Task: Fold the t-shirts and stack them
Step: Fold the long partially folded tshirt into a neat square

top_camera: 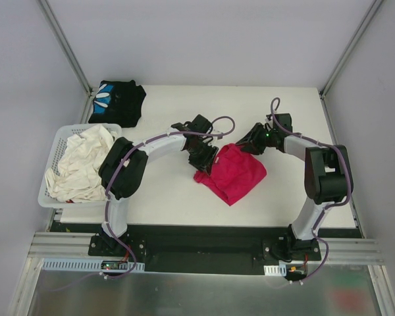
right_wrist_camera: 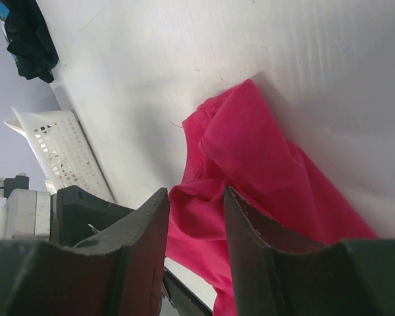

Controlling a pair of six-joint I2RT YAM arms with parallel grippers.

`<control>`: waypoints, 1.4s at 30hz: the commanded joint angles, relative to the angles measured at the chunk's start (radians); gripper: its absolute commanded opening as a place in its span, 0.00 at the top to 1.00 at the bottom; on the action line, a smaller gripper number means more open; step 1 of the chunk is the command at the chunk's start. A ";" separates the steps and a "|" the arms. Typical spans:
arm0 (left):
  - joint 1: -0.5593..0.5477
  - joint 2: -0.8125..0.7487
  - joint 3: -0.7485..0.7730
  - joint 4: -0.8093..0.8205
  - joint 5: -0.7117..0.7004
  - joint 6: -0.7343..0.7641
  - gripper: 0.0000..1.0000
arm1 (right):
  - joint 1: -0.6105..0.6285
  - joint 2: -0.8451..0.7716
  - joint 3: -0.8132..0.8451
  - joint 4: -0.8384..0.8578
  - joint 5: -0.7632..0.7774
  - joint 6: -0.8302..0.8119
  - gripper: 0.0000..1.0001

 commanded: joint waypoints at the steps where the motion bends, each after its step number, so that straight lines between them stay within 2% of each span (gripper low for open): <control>1: -0.010 -0.002 0.025 0.005 -0.004 0.016 0.61 | 0.010 0.004 0.056 0.036 -0.021 0.014 0.59; 11: -0.011 -0.005 0.020 0.007 -0.007 0.018 0.61 | 0.043 0.026 0.116 0.027 -0.016 0.027 0.60; 19: -0.011 -0.008 0.025 0.007 -0.007 0.015 0.62 | 0.060 0.021 0.090 0.033 -0.011 0.028 0.60; 28: -0.015 -0.029 0.023 0.007 -0.020 0.018 0.41 | 0.039 0.001 0.082 0.012 -0.013 0.010 0.60; 37: -0.019 -0.017 0.032 0.008 -0.017 0.015 0.42 | 0.016 -0.014 0.049 0.004 -0.015 -0.010 0.60; 42: -0.021 -0.002 0.052 0.007 -0.012 0.012 0.54 | 0.020 -0.020 0.044 0.009 -0.015 -0.007 0.60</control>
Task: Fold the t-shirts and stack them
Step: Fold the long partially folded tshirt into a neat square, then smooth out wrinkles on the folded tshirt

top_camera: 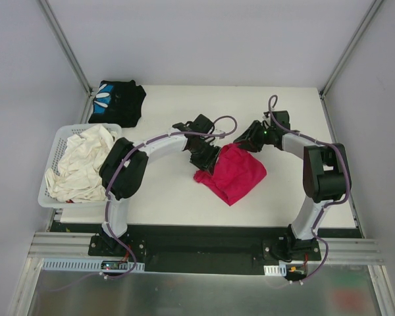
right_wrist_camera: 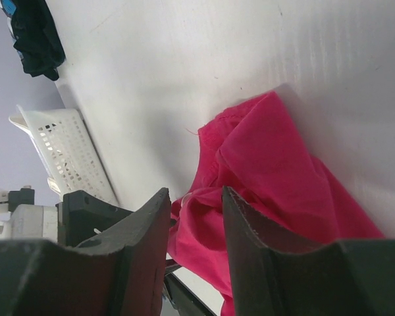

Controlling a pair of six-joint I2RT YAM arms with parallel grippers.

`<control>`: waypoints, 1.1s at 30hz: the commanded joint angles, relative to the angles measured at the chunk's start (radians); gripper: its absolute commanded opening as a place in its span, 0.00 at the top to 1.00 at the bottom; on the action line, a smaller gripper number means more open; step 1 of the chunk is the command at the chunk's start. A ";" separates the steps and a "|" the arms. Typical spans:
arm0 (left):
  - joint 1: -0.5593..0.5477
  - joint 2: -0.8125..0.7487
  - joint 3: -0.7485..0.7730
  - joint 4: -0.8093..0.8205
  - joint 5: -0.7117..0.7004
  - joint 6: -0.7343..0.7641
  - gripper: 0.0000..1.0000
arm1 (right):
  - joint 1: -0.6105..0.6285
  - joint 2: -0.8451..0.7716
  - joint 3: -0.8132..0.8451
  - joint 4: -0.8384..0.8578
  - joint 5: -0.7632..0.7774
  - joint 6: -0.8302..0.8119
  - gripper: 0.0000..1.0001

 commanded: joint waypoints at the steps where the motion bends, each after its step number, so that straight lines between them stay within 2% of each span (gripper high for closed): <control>1: -0.010 0.001 0.046 -0.001 -0.007 0.011 0.55 | 0.002 -0.046 -0.006 0.013 -0.012 -0.014 0.61; 4: -0.010 0.004 0.055 -0.001 -0.004 0.013 0.62 | 0.002 -0.042 -0.005 0.013 -0.012 -0.014 0.63; 16: -0.010 0.029 0.061 0.001 0.008 0.011 0.63 | 0.019 -0.057 -0.049 0.026 -0.013 -0.009 0.65; 18: -0.013 0.029 0.063 0.002 0.006 0.011 0.63 | 0.017 -0.056 -0.049 0.027 -0.013 -0.009 0.70; 22: -0.013 0.027 0.063 0.004 0.008 0.010 0.63 | 0.019 -0.048 -0.040 0.029 -0.018 -0.008 0.99; 26: -0.013 0.014 0.060 0.010 -0.016 0.005 0.65 | 0.019 -0.045 -0.034 0.030 -0.016 -0.005 0.99; 30: -0.011 -0.017 0.048 0.024 -0.037 0.002 0.75 | 0.017 -0.045 -0.017 0.030 -0.016 0.000 0.99; 33: -0.013 -0.031 0.043 0.027 -0.056 -0.001 0.76 | 0.019 -0.040 0.003 0.030 -0.020 0.007 0.99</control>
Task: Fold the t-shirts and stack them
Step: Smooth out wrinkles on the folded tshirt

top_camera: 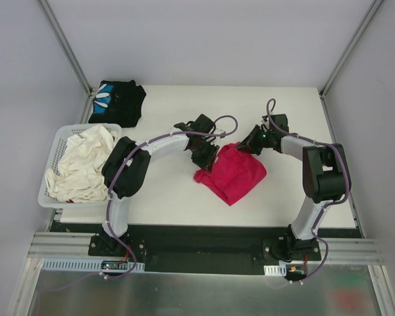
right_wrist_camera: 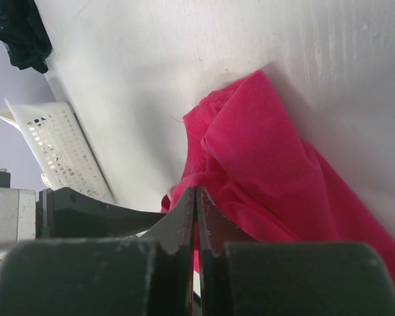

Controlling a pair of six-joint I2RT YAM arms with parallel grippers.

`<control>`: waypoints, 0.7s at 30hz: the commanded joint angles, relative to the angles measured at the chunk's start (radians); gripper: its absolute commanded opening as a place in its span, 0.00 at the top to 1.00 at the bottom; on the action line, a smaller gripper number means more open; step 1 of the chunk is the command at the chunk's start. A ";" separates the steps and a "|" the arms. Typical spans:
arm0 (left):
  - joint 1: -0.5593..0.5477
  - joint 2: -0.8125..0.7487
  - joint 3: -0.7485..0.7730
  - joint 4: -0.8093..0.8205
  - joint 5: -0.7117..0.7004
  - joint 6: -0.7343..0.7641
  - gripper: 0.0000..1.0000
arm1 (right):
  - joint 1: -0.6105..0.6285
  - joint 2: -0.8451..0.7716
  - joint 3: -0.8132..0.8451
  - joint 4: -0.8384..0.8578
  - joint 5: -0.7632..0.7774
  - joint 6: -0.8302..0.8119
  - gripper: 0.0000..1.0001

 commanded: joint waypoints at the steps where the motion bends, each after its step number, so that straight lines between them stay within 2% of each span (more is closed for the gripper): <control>1: -0.012 -0.066 0.012 0.015 -0.041 0.001 0.76 | 0.008 -0.036 0.061 0.020 -0.019 0.009 0.99; 21: -0.012 -0.137 -0.005 0.022 -0.104 -0.004 0.77 | 0.029 0.042 0.244 -0.050 0.007 0.006 0.99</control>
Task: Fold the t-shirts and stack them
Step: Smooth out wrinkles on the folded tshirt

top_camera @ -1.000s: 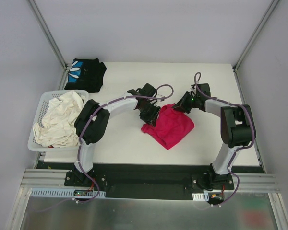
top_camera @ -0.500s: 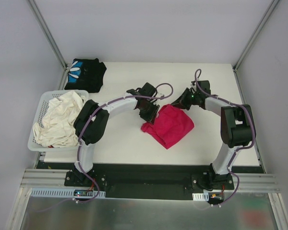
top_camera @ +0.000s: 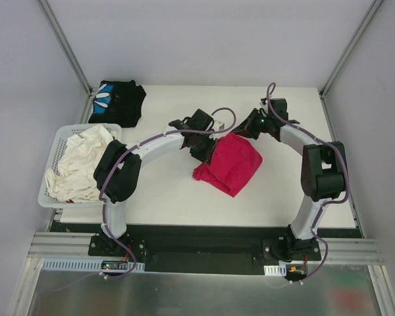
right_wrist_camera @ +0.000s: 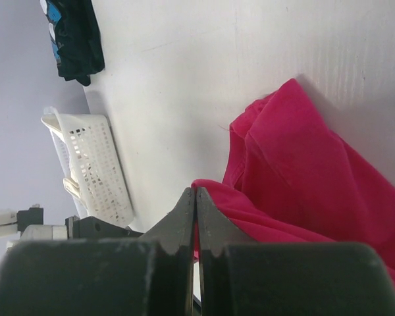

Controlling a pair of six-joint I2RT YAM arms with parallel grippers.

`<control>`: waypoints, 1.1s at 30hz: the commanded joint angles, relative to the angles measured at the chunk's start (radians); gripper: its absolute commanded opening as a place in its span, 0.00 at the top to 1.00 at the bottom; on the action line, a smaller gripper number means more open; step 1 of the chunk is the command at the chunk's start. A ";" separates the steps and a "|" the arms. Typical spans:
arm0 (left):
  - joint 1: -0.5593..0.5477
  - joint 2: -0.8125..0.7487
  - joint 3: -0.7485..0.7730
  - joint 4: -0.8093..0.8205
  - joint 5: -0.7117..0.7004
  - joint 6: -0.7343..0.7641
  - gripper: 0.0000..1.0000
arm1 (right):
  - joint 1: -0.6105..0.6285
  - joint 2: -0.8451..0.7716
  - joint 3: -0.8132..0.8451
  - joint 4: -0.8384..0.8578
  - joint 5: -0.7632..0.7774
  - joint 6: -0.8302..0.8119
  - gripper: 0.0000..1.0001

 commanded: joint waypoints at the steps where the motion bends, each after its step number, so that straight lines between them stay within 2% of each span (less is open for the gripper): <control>1: -0.012 -0.047 0.003 0.001 -0.022 -0.001 0.77 | 0.012 0.036 0.057 -0.015 0.006 0.000 0.99; 10: -0.010 -0.062 0.006 0.000 -0.045 -0.001 0.76 | 0.033 0.121 0.125 -0.016 0.010 0.013 0.99; 33: -0.010 -0.093 -0.019 0.002 -0.088 -0.014 0.77 | 0.072 0.203 0.223 -0.052 0.026 0.008 0.99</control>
